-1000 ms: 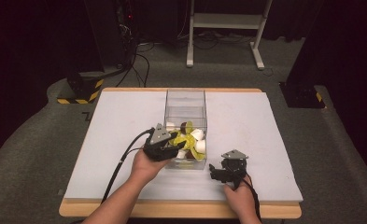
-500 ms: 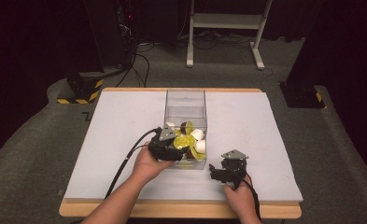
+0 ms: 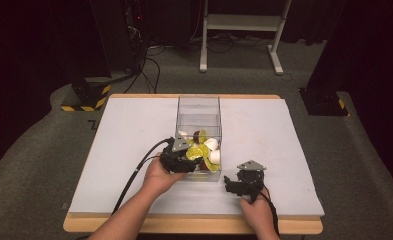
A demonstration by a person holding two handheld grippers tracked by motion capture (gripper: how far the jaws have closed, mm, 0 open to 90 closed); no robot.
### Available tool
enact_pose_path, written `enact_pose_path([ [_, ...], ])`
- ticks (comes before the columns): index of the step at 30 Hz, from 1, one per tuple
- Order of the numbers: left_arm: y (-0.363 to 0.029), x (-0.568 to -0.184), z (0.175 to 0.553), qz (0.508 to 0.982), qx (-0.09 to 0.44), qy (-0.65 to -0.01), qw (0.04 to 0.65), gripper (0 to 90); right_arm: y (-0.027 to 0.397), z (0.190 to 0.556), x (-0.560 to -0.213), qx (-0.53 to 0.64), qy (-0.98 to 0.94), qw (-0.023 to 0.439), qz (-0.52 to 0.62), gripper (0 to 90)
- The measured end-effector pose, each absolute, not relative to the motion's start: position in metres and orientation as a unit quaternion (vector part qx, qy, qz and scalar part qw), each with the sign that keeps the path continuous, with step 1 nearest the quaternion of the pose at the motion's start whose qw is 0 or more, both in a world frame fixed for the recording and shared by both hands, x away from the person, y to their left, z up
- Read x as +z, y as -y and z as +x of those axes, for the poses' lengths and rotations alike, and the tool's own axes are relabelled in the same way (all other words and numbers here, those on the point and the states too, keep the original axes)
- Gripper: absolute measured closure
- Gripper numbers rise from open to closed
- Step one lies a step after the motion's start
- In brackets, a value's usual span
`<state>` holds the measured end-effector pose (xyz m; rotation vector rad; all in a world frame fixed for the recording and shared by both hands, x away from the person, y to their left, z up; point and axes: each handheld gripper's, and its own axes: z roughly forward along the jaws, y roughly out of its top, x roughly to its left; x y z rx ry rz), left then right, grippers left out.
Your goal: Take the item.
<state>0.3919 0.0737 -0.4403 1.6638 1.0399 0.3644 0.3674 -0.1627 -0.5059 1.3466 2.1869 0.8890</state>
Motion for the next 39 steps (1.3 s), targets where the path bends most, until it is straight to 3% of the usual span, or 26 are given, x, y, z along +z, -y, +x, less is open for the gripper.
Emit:
enact_pose_path([
  [39,-0.086,-0.422,0.382,0.656,0.138,-0.425,0.608,37.3,0.163,0.367,-0.506,0.320,-0.786,0.210,0.486,11.6],
])
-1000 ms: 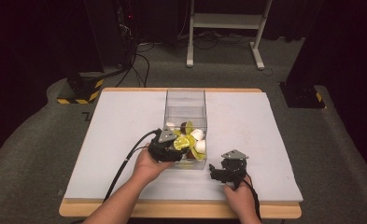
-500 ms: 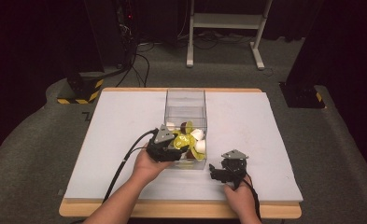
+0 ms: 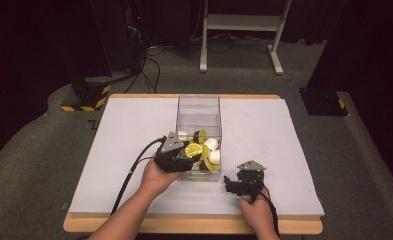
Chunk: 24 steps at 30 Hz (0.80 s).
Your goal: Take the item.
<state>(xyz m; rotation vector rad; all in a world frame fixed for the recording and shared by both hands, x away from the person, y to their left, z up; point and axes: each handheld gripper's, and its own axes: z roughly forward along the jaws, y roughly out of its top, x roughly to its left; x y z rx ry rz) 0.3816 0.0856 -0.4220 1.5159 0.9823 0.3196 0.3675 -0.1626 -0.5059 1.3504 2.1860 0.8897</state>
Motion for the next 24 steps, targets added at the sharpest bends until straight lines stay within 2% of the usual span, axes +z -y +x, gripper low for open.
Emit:
enact_pose_path([
  [24,-0.087,-0.408,0.378,0.643,0.140,-0.411,0.630,37.4,0.163,0.367,-0.506,0.320,-0.786,0.210,0.486,11.6],
])
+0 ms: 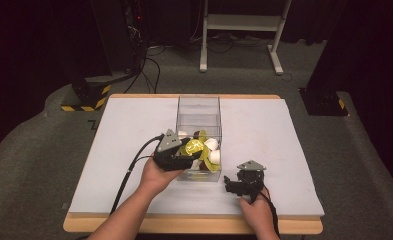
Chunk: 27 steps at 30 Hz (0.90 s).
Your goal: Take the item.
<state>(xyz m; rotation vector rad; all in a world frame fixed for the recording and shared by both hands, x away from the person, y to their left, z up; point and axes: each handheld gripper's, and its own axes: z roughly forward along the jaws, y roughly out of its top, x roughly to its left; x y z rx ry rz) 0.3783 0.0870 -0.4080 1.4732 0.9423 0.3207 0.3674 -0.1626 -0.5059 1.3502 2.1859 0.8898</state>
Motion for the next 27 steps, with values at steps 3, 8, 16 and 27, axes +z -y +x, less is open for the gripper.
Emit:
enact_pose_path([
  [3,-0.087,-0.408,0.378,0.645,0.140,-0.409,0.630,37.4,0.163,0.367,-0.506,0.320,-0.786,0.210,0.486,11.6],
  [8,-0.091,-0.406,0.378,0.642,0.142,-0.410,0.632,37.3,0.163,0.367,-0.506,0.320,-0.786,0.210,0.485,11.6],
  [16,-0.095,-0.407,0.377,0.635,0.146,-0.416,0.634,37.3,0.163,0.367,-0.506,0.320,-0.786,0.210,0.485,11.6],
  [27,-0.108,-0.405,0.377,0.628,0.156,-0.422,0.634,37.3,0.163,0.368,-0.506,0.320,-0.786,0.209,0.486,11.6],
])
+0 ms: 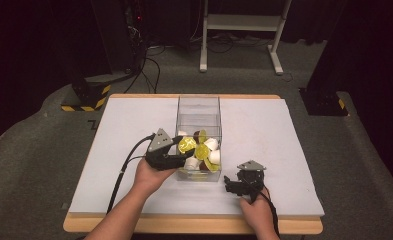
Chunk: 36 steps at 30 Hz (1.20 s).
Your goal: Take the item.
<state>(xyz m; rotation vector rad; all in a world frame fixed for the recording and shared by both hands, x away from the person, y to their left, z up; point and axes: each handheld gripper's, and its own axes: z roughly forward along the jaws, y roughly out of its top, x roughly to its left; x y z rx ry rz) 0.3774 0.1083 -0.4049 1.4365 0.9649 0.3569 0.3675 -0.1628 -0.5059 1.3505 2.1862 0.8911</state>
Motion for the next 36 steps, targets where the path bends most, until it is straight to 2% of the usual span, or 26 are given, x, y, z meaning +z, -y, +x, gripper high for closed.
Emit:
enact_pose_path([
  [22,-0.165,-0.402,0.382,0.602,0.194,-0.454,0.627,37.4,0.163,0.367,-0.506,0.320,-0.786,0.209,0.486,11.6],
  [36,-0.210,-0.445,0.395,0.593,0.221,-0.510,0.583,37.3,0.163,0.367,-0.506,0.320,-0.786,0.209,0.486,11.6],
])
